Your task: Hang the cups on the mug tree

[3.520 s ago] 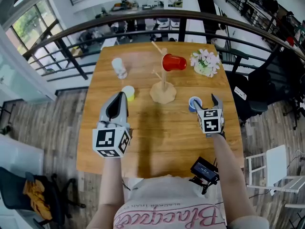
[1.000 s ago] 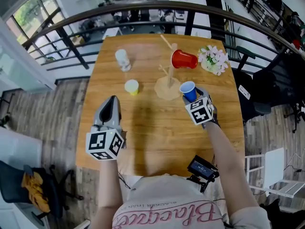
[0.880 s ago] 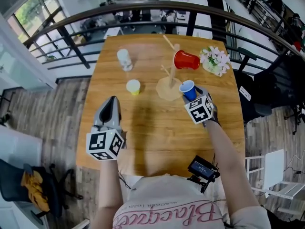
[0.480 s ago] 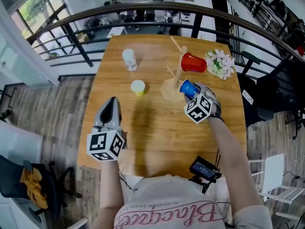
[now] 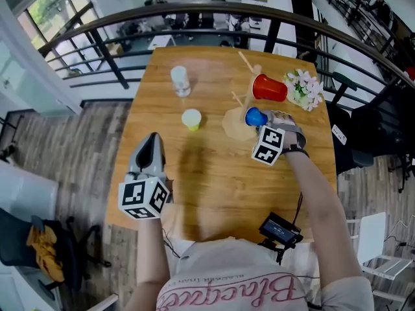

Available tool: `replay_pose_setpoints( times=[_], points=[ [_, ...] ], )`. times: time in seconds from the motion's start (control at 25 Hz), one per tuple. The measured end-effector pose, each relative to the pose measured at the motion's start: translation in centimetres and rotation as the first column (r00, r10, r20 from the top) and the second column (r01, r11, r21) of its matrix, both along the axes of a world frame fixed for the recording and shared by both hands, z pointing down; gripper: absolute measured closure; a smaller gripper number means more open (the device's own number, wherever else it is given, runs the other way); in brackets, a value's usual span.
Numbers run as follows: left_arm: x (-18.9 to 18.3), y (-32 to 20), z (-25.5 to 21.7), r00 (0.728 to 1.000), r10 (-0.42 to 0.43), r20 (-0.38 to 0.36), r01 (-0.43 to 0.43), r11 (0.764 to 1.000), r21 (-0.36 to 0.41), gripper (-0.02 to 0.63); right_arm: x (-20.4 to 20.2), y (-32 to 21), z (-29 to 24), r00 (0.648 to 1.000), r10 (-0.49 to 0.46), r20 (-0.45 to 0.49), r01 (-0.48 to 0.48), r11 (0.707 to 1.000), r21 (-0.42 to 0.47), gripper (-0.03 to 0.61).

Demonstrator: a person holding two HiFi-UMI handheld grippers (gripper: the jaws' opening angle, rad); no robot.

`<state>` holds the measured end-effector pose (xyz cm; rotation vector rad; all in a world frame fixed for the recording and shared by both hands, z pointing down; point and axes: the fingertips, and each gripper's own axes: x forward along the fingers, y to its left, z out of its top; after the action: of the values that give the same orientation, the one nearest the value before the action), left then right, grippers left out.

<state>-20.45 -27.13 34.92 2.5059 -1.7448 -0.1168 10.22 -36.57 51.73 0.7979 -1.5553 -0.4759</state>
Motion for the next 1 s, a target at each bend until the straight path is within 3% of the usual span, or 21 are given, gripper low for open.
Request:
replay_pose_setpoints(
  times=[0.2,0.4,0.6,0.8,1.0],
  points=[
    [0.1,-0.1,0.0,1.0,0.006,-0.001,-0.006,1.0,-0.002,0.6,0.0,0.1,0.4,0.996,-0.043,-0.084,0.044,0.999,0.008,0.342],
    [0.5,0.0,0.1,1.0,0.015,0.004,-0.015,1.0,0.001,0.6,-0.2,-0.1,-0.2,0.999,-0.021,-0.037,0.022,0.999,0.033,0.299],
    [0.7,0.1,0.0,1.0,0.021,0.009,-0.021,1.0,0.003,0.6,-0.6,0.6,-1.7,0.999,0.001,0.042,-0.004,0.999,0.054,0.296],
    [1.2,0.2,-0.1,0.999,0.034,0.014,-0.034,0.999,0.007,0.6,-1.0,2.0,-3.5,0.979,0.053,0.199,-0.069,0.995,0.072,0.298],
    [1.9,0.2,0.2,0.999,0.049,0.021,-0.049,0.999,0.007,0.6,-0.5,3.8,-5.3,0.903,0.138,0.407,-0.178,0.982,0.063,0.298]
  ],
)
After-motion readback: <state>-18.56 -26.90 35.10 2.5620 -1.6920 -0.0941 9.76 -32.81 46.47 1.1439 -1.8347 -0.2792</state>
